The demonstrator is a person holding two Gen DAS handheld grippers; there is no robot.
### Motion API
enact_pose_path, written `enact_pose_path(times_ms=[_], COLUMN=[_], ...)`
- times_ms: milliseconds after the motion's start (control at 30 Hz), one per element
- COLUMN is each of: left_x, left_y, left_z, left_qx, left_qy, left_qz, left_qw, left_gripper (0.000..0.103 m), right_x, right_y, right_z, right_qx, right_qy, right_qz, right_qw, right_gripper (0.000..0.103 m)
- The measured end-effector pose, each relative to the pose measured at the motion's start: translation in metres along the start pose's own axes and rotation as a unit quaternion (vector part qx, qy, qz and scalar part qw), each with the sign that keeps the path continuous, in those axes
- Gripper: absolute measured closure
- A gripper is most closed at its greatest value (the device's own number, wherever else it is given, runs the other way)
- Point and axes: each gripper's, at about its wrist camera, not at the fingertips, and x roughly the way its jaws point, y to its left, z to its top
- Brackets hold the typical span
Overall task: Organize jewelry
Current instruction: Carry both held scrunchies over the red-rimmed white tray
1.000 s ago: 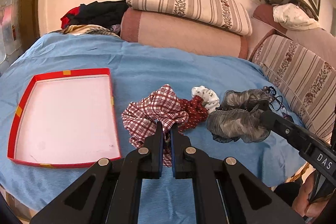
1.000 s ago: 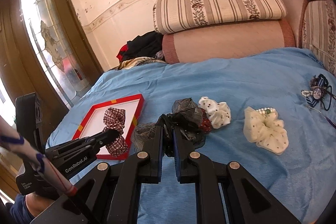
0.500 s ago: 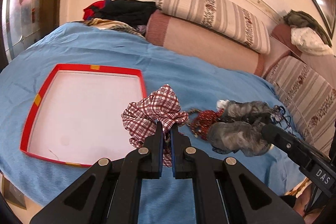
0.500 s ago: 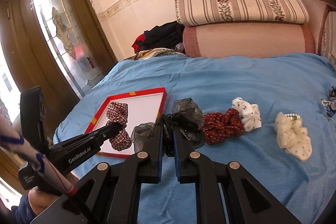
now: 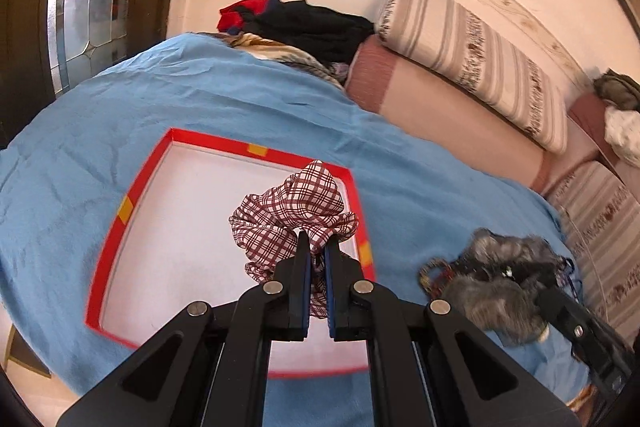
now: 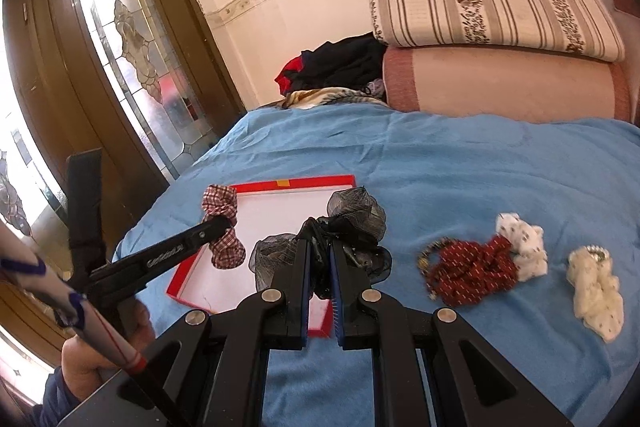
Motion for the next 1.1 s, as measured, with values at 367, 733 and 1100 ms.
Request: enact_pose_path(times_ms=[367,733,1100], left_x=[0.07,0.122,0.145], left_y=[0.054,0.109,0.1], left_z=[0.05,0.064,0.069], left_qx=[-0.035,-0.065,-0.07], left_qy=[0.026,0.069,0.081], left_qz=[0.026,0.024,0.02], left_qw=[0.9987,0.9952,0.994], left_gripper=[0.098,0.098,0.097], right_x=[0.059,0.164,0.225], right_y=[0.013,0.025,0.027], right_z=[0.035,0.063,0.071], right_qx=[-0.002,0.017,0.039], right_qy=[0.015,0.059,0.082], right_qz=[-0.001,0.025,0.038], right_qw=[1.0,0.998,0.995], right_gripper=[0.093,0.093,0.093])
